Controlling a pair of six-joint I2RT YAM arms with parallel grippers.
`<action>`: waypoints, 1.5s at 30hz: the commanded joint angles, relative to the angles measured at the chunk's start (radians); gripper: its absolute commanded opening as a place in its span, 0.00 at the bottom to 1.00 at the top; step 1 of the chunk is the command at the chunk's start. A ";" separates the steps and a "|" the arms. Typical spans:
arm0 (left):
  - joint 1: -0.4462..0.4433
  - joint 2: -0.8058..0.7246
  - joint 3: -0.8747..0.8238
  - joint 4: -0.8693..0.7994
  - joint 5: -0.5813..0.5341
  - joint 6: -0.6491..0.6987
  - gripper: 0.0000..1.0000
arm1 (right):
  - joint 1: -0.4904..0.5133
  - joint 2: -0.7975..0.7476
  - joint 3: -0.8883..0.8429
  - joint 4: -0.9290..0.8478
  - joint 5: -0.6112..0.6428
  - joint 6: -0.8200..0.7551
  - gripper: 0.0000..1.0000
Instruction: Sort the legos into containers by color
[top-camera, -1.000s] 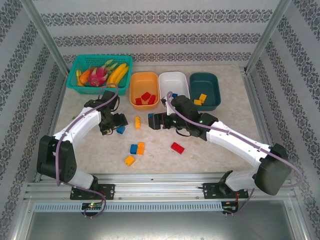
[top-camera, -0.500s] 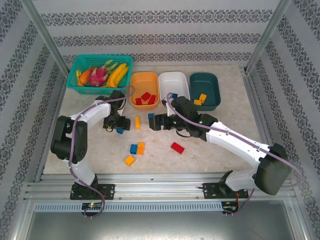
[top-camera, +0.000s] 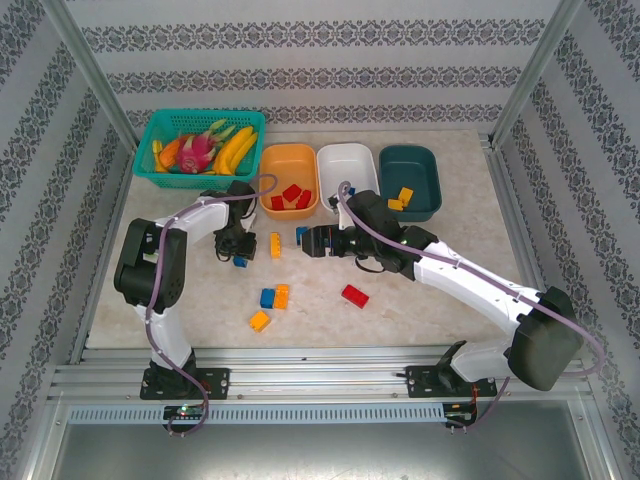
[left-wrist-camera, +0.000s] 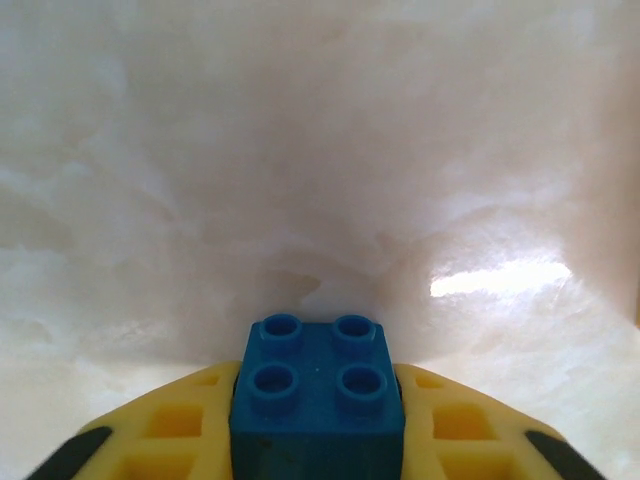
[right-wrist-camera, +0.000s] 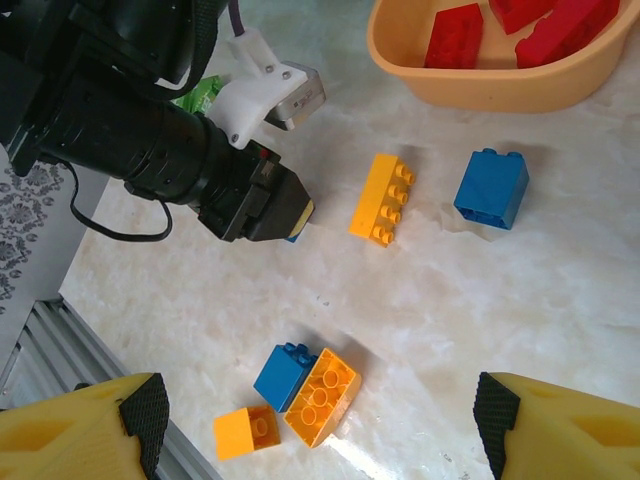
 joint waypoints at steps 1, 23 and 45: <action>0.000 -0.058 0.003 0.005 0.020 -0.038 0.25 | -0.014 -0.006 -0.005 -0.005 -0.015 0.008 0.82; -0.227 0.336 0.931 -0.051 0.210 -0.347 0.26 | -0.484 -0.044 0.082 -0.024 0.020 0.226 0.82; -0.270 0.703 1.215 0.074 0.136 -0.466 0.39 | -0.519 0.024 0.022 0.035 -0.049 0.274 0.82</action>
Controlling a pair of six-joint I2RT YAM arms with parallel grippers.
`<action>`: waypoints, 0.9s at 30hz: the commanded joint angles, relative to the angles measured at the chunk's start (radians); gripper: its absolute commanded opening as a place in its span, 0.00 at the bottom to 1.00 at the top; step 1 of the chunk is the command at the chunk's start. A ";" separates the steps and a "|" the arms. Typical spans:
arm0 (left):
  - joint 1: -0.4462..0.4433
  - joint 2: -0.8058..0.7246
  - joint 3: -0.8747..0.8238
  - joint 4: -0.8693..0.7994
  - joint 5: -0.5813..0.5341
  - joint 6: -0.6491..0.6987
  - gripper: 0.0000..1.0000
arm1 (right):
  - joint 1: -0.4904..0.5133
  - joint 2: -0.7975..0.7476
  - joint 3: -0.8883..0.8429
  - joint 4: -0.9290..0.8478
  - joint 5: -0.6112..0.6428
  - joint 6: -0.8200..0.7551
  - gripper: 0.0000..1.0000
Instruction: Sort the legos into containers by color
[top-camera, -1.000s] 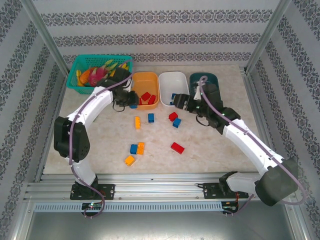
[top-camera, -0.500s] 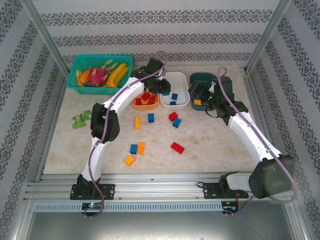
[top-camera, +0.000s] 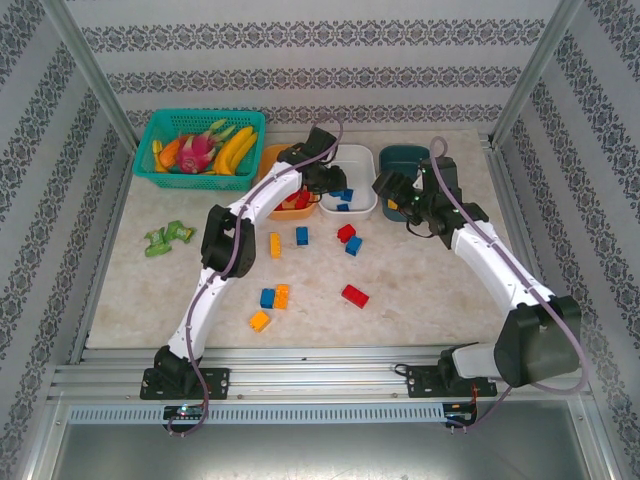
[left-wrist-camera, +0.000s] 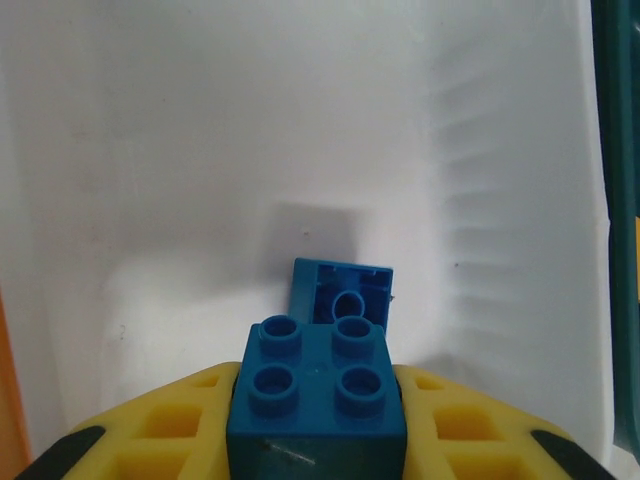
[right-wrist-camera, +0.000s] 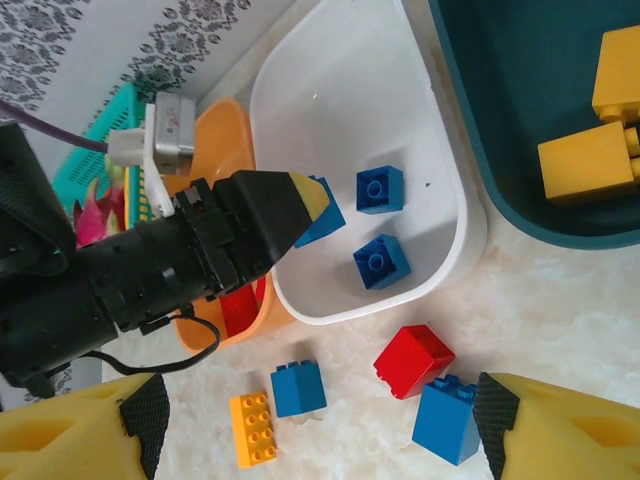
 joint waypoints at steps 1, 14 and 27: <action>-0.020 0.022 0.045 0.014 -0.034 -0.029 0.44 | -0.010 0.013 0.002 0.033 -0.023 0.017 0.82; -0.023 -0.100 0.115 0.002 -0.046 -0.092 0.63 | 0.010 -0.010 0.027 -0.013 -0.017 -0.057 0.82; 0.018 -0.862 -0.680 0.020 -0.210 -0.077 0.81 | 0.366 -0.059 0.082 -0.216 0.194 -0.282 0.81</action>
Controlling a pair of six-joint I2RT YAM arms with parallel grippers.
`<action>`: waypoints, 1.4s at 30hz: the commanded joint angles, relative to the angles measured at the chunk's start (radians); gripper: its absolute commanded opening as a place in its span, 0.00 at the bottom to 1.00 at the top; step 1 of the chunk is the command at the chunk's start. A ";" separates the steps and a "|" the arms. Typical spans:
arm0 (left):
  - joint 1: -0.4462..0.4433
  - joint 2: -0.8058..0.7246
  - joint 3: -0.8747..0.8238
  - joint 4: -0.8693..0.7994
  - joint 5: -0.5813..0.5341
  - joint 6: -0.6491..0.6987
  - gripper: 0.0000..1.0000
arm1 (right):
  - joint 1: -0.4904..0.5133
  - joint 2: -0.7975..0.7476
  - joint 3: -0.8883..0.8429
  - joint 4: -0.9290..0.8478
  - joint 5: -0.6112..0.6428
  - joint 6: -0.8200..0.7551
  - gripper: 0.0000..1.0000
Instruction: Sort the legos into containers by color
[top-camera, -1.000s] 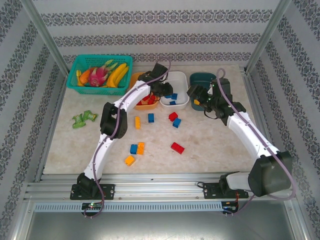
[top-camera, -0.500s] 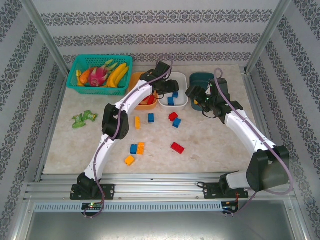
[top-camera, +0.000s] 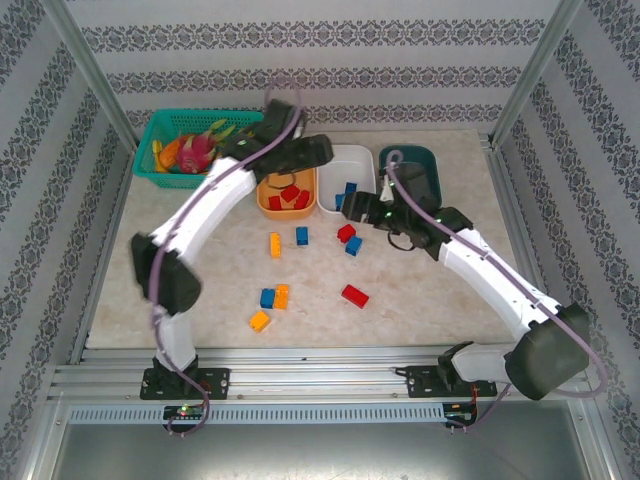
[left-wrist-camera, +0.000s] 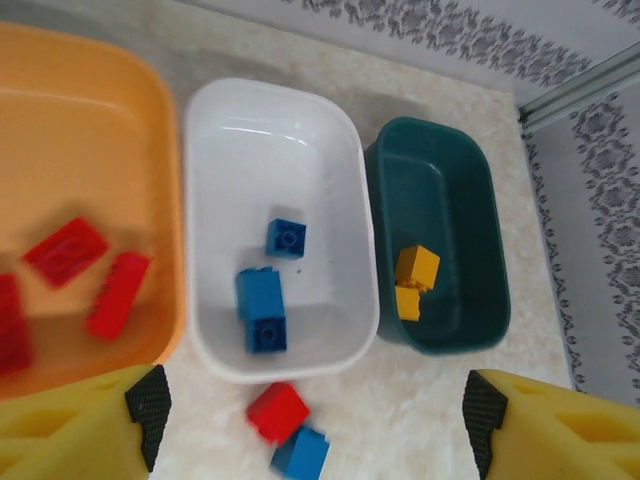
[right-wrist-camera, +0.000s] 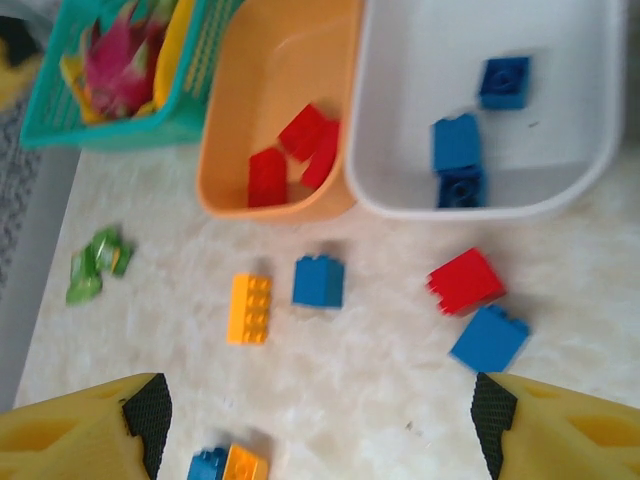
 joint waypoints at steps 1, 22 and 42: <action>0.021 -0.218 -0.293 0.014 -0.069 -0.004 0.82 | 0.114 0.022 0.028 -0.061 0.095 -0.057 0.81; 0.027 -1.415 -1.235 -0.232 0.002 -0.211 0.83 | 0.391 0.868 0.697 -0.319 0.170 0.118 0.71; 0.029 -1.425 -1.163 -0.277 0.037 -0.161 0.82 | 0.333 1.113 0.972 -0.409 0.135 0.107 0.24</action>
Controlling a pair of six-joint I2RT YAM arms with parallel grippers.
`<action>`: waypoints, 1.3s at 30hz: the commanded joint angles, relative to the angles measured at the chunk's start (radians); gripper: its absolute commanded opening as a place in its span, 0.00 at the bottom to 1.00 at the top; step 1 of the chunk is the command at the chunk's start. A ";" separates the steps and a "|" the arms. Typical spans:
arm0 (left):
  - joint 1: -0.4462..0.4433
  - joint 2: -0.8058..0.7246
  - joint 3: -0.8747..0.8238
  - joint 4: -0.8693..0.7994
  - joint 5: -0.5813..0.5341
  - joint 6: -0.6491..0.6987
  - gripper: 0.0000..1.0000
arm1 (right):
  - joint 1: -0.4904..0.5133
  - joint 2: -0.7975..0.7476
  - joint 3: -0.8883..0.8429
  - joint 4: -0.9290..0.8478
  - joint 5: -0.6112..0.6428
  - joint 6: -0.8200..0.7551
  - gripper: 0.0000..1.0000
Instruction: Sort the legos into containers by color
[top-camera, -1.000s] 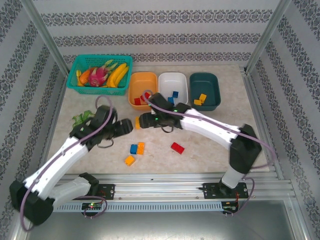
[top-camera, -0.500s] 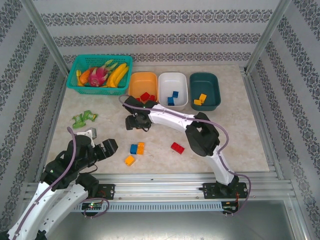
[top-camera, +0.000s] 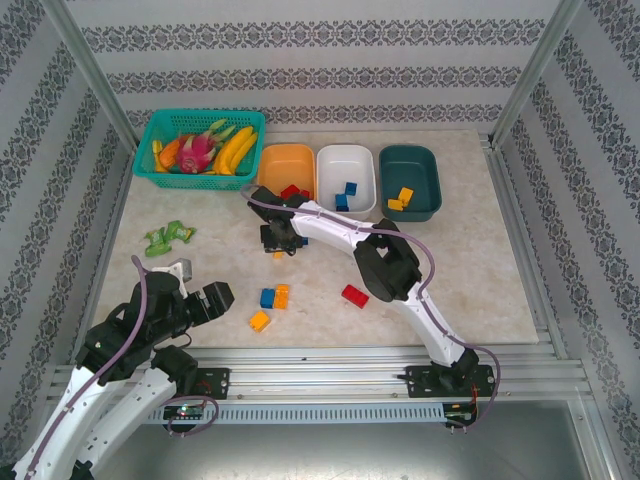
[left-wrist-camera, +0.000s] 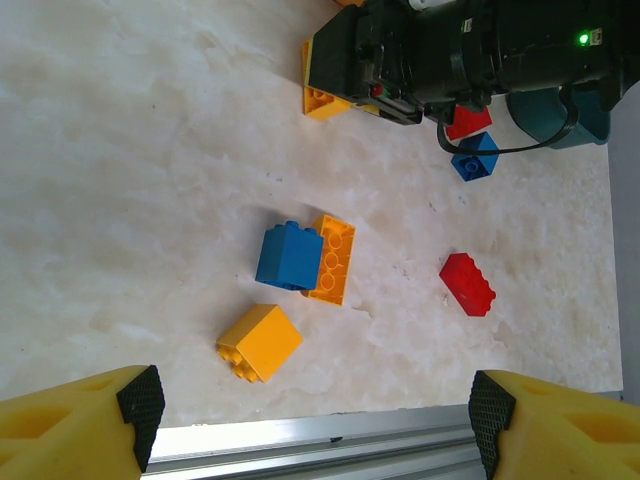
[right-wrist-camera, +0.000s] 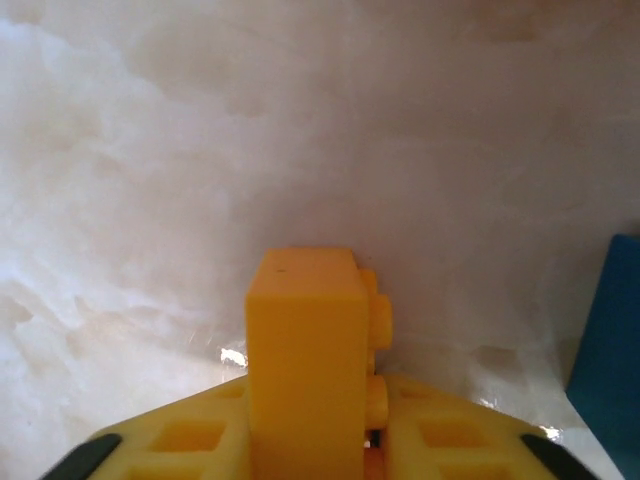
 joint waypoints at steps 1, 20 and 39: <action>0.009 0.003 0.030 -0.003 0.015 0.025 0.82 | 0.001 -0.013 0.042 -0.030 0.000 -0.008 0.21; -0.060 0.806 0.423 0.575 0.212 0.148 0.80 | -0.500 -0.658 -0.432 -0.046 0.121 -0.262 0.14; -0.142 1.370 0.842 0.704 0.266 0.131 0.79 | -0.803 -0.242 -0.183 -0.130 0.170 -0.315 0.14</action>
